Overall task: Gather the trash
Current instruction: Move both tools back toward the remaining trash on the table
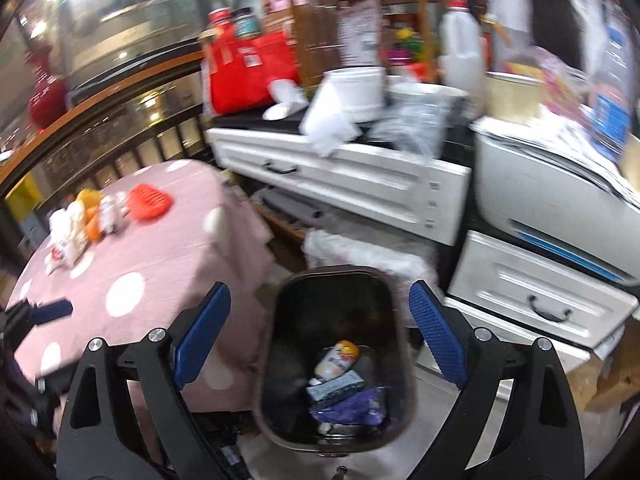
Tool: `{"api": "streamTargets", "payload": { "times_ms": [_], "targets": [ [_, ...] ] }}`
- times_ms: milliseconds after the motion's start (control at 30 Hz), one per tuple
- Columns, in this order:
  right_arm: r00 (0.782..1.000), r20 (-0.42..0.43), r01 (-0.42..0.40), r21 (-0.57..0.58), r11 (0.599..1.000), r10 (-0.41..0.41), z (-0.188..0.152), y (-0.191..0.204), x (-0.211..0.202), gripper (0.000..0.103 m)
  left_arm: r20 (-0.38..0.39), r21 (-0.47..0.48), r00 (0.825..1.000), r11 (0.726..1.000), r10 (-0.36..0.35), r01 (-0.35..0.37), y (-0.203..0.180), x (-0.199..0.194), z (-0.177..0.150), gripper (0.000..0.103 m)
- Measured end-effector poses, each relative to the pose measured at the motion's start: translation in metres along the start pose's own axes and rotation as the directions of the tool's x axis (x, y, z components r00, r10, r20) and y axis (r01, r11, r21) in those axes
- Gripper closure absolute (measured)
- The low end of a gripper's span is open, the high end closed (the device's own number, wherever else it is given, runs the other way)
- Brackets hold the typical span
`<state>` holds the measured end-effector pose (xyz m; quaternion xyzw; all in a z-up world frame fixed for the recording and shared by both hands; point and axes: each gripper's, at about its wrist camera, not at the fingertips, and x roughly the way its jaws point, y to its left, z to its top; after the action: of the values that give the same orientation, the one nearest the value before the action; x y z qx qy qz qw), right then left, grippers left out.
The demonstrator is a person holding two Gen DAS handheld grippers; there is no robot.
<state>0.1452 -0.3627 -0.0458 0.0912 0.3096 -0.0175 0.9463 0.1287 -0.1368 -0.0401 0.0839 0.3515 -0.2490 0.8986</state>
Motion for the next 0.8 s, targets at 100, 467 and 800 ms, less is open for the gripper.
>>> {"api": "streamTargets", "payload": {
  "times_ms": [100, 467, 800],
  "targets": [
    [0.997, -0.017, -0.070, -0.036, 0.997, 0.069, 0.005, 0.026, 0.010, 0.013, -0.001, -0.055, 0.997, 0.996, 0.073, -0.073, 0.038, -0.010, -0.005, 0.006],
    [0.973, -0.069, -0.227, -0.162, 0.960, 0.218, 0.021, 0.119, 0.041, 0.013, -0.028, -0.244, 0.939, 0.908, 0.343, -0.339, 0.161, -0.027, -0.008, 0.006],
    [0.962, -0.100, -0.271, -0.205, 0.940, 0.256, 0.025, 0.151, 0.052, 0.013, -0.094, -0.298, 0.893, 0.843, 0.440, -0.447, 0.223, 0.014, 0.012, 0.006]
  ]
}}
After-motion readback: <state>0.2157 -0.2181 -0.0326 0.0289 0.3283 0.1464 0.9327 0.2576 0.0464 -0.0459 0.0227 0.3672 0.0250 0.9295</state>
